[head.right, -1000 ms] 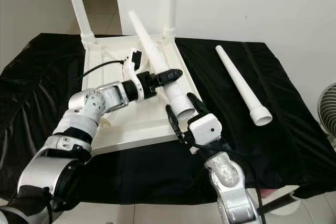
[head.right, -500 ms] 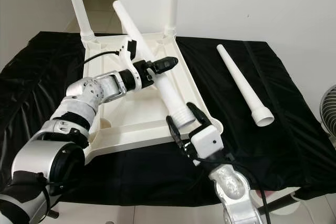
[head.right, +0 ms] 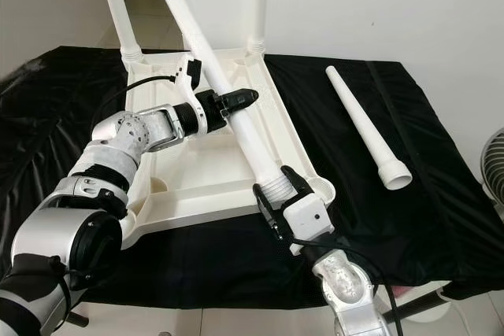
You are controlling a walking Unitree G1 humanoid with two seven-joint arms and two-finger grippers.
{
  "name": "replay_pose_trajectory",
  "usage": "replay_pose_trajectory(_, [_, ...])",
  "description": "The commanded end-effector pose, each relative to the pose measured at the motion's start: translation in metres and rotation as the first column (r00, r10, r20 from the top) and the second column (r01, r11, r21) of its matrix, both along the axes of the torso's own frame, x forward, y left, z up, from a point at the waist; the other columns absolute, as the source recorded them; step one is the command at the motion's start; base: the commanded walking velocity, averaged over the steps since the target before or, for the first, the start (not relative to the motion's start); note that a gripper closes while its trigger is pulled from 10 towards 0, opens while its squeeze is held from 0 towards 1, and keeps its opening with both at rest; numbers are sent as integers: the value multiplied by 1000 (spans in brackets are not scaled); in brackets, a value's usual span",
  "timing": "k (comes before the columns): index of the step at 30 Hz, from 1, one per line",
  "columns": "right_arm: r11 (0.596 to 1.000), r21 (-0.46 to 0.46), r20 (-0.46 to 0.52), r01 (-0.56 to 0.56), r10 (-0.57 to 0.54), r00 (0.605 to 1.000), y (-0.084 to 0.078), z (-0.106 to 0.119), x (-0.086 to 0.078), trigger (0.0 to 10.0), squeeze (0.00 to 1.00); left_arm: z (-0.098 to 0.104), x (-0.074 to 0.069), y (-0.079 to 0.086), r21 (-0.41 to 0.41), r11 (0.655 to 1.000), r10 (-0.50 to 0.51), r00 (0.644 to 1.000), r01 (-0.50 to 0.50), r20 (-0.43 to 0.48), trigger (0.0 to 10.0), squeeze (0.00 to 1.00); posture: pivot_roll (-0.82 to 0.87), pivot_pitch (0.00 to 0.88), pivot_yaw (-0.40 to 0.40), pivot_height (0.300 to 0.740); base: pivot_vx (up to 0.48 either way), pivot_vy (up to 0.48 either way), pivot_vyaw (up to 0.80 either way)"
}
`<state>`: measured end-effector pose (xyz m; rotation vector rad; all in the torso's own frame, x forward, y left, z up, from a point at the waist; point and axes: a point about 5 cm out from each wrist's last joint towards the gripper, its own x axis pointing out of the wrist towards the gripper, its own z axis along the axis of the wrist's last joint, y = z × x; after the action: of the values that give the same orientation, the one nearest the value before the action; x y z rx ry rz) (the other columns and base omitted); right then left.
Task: Building children table
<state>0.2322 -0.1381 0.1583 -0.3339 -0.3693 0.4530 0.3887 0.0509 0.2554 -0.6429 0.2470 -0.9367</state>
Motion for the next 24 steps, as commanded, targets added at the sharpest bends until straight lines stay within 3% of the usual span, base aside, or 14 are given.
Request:
replay_pose_trajectory(1, [1000,-9,-16,5,-5,1000,-1,-3,-1,10000,0,12,-3,-1,-20,997,-79,994,81,73,0,0,-78,108,39,740,0,0,0])
replay_pose_trajectory(2, [1000,-6,-23,6,-6,1000,-1,-3,-1,10000,0,13,-3,-1,-16,996,-84,994,85,74,0,0,-77,105,39,740,0,0,0])
replay_pose_trajectory(3, [1000,7,-32,6,-6,999,-1,-4,-1,10000,902,14,-3,-1,-14,996,-86,994,87,66,3922,0,-77,105,39,740,0,0,0])
replay_pose_trajectory(4, [1000,7,-32,6,-6,999,-1,-4,-1,10000,902,14,-3,-1,-14,996,-86,994,87,66,3922,0,-77,105,39,740,0,0,0])
replay_pose_trajectory(5, [1000,28,-46,-1,3,999,-1,-5,-1,10000,1000,14,-3,-2,-13,996,-89,994,90,55,7686,0,-78,103,41,740,0,0,0])
replay_pose_trajectory(6, [999,48,-53,-13,16,998,0,-4,-1,10000,1000,15,-2,-2,-15,996,-89,995,90,49,10000,0,-79,102,40,740,0,0,0])
replay_pose_trajectory(17, [992,126,-68,5,4,998,-3,4,4,10000,1000,29,-2,3,-55,995,-81,994,85,71,10000,0,-77,87,41,740,0,0,0])
replay_pose_trajectory(18, [986,163,-95,22,-7,995,-1,7,9,10000,1000,35,-2,3,-44,997,-63,991,69,115,10000,0,-74,79,40,740,0,0,0])
replay_pose_trajectory(21, [986,163,-95,22,-7,995,-1,7,9,10000,1000,35,-2,3,-44,997,-63,991,69,115,10000,0,-74,79,40,740,0,0,0])
replay_pose_trajectory(22, [978,208,-124,34,-8,992,0,10,14,10000,1000,41,-4,1,-27,998,-52,984,58,171,10000,0,-73,75,39,740,0,0,0])
replay_pose_trajectory(23, [971,235,-148,44,-9,989,2,14,19,10000,0,44,-6,-3,8,999,-33,971,32,235,10000,0,-71,70,38,740,0,0,0])
replay_pose_trajectory(24, [971,235,-148,44,-9,989,2,14,19,10000,0,44,-6,-3,8,999,-33,971,32,235,10000,0,-71,70,38,740,0,0,0])
